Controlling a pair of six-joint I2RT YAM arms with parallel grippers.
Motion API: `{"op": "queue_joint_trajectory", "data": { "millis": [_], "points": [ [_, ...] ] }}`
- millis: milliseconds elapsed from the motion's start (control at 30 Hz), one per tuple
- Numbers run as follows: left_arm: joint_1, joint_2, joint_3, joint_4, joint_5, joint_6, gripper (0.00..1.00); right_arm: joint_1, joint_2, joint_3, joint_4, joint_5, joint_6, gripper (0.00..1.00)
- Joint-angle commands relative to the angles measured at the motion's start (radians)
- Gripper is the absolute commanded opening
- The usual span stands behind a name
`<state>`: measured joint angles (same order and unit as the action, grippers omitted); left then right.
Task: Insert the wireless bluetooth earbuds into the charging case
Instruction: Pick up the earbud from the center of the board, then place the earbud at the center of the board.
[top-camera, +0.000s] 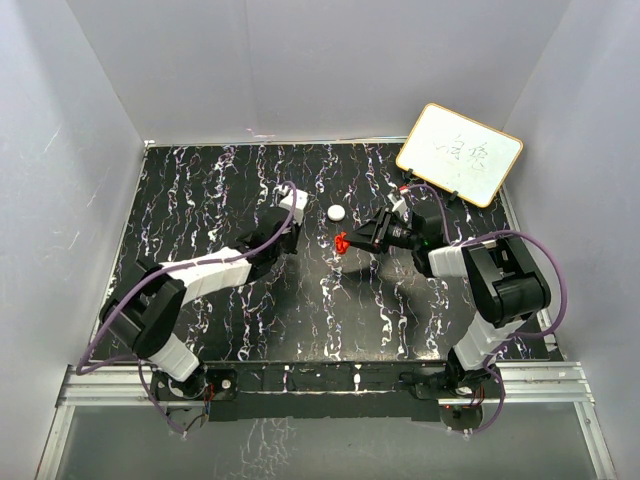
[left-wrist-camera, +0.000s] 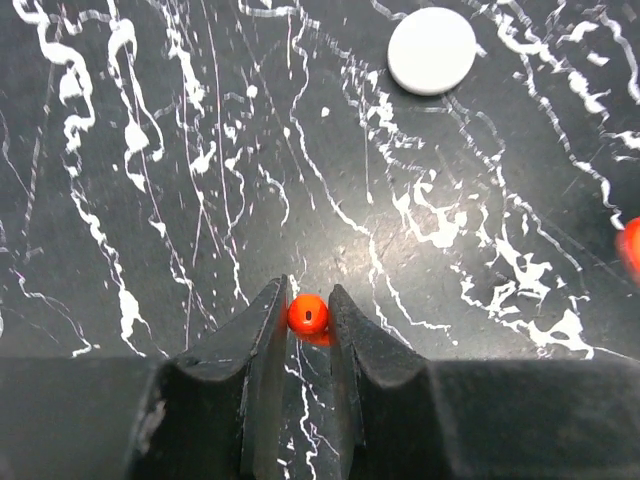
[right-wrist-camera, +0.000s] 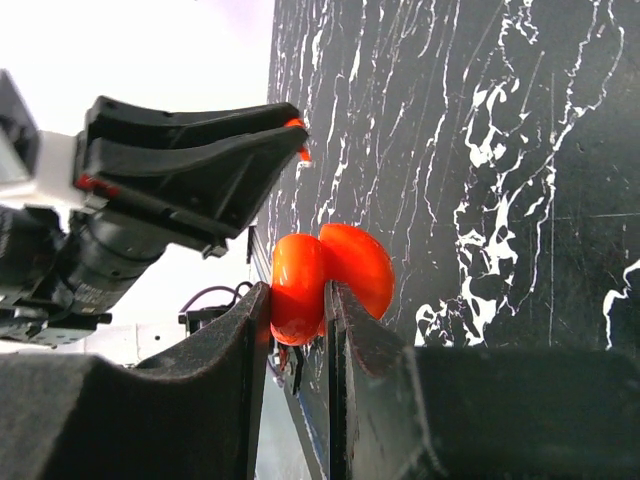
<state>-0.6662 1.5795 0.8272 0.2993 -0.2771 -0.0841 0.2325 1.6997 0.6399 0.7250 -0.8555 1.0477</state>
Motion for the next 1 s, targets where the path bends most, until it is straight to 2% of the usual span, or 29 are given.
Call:
{"op": "queue_joint_trajectory", "data": {
  "millis": [0,200,567,967],
  "points": [
    [-0.042,-0.084,0.027,0.073,-0.059,0.086,0.03,-0.004,0.013,0.053,-0.019,0.015,-0.022,0.0],
    [-0.099,-0.075,0.043,0.148,-0.122,0.173,0.0,0.011,0.025,0.073,-0.022,0.015,0.0,0.0],
    [-0.198,0.009,0.115,0.222,-0.241,0.339,0.0,0.027,0.035,0.111,-0.032,0.009,0.029,0.0],
    [-0.262,0.022,0.045,0.418,-0.281,0.471,0.0,0.038,0.071,0.118,0.022,0.008,0.086,0.0]
  ]
}}
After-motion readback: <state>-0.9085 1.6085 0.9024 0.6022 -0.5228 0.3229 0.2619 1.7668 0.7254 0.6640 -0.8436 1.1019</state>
